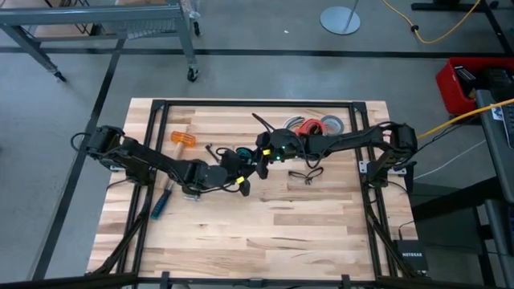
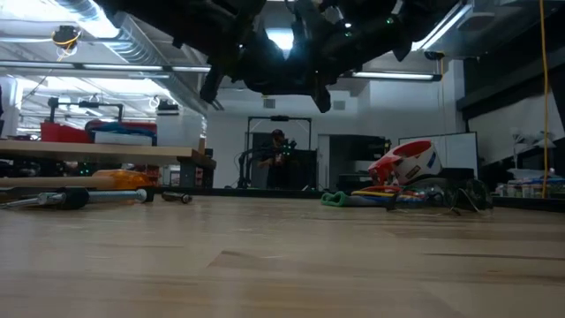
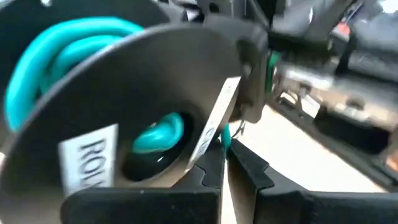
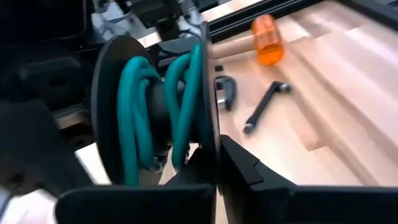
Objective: Coil cords
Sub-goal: Coil the green wire to the spool
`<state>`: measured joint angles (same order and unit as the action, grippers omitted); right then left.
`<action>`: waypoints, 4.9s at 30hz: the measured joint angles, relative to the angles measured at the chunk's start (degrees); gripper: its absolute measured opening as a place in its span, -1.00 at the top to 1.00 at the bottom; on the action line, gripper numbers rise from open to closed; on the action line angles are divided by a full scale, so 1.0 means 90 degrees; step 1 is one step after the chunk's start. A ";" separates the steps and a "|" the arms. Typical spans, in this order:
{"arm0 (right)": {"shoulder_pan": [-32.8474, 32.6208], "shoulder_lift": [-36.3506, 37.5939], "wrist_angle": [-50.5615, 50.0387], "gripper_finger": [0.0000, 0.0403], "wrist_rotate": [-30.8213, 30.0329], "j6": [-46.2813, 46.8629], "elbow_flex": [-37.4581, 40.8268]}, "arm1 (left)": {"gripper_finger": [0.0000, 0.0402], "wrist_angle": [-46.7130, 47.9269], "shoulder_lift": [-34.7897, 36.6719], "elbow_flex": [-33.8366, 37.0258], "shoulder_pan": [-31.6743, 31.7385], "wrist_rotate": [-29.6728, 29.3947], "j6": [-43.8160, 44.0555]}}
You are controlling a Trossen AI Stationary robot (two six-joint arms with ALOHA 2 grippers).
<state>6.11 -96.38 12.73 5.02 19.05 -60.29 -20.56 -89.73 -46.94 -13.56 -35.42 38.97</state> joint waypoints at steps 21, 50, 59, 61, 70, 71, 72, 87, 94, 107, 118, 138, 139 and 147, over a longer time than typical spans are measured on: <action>0.1016 0.0070 -0.1902 0.96 0.5516 -0.0118 -0.0032 | 0.99 0.1061 -0.0027 0.0034 -0.0670 -0.0079 -0.0832; 0.0881 0.0053 -0.1020 0.96 0.3026 -0.0170 -0.0010 | 0.34 -0.2078 0.0012 0.0012 -0.0776 0.0431 -0.2071; 0.0391 0.0049 0.0157 0.96 0.1487 -0.0505 -0.0010 | 0.27 -0.2157 -0.0024 0.0012 -0.0350 0.0155 -0.1161; 0.0330 0.0049 0.0227 0.96 0.1321 -0.0516 -0.0010 | 0.31 -0.2154 -0.0024 0.0012 -0.0306 0.0114 -0.1153; 0.0281 0.0049 0.0243 0.96 0.1223 -0.0661 -0.0007 | 0.40 -0.2008 -0.0024 0.0012 -0.0306 0.0072 -0.0992; 0.0281 0.0049 0.0247 0.96 0.1223 -0.0661 -0.0007 | 0.40 -0.1914 -0.0024 0.0012 -0.0323 0.0072 -0.0898; 0.0281 0.0049 0.0254 0.96 0.1223 -0.0661 -0.0007 | 0.40 -0.1812 -0.0027 0.0012 -0.0328 0.0070 -0.0844; 0.0281 0.0049 0.0239 0.96 0.1226 -0.0665 -0.0007 | 0.42 -0.1811 -0.0029 0.0012 -0.0382 -0.0224 -0.0743; 0.0281 0.0049 0.0236 0.96 0.1226 -0.0668 -0.0007 | 0.42 -0.1986 -0.0029 0.0017 -0.0381 -0.0284 -0.0818; 0.0283 0.0046 0.0236 0.96 0.1218 -0.0666 -0.0007 | 0.44 -0.2465 -0.0029 0.0019 -0.0399 -0.0519 -0.1208; 0.0202 0.0046 0.0247 0.96 0.1195 -0.0474 -0.0007 | 0.96 -0.2426 -0.0029 0.0019 -0.0386 -0.0636 -0.1318; -0.0321 0.0039 -0.0772 0.96 -0.0029 -0.0503 -0.0005 | 0.99 -0.1272 -0.0029 0.0012 -0.0452 -0.0429 -0.0147; -0.0325 0.0039 -0.0873 0.96 -0.0060 -0.0505 -0.0005 | 0.99 -0.1250 -0.0029 0.0012 -0.0452 -0.0418 -0.0087; -0.0572 0.0039 -0.0970 0.96 -0.0479 -0.0642 -0.0005 | 0.99 -0.0750 -0.0029 0.0015 -0.0276 -0.0047 0.0492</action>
<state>0.97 -96.03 4.00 0.71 13.27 -60.34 -27.31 -90.00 -46.81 -16.04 -35.84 43.40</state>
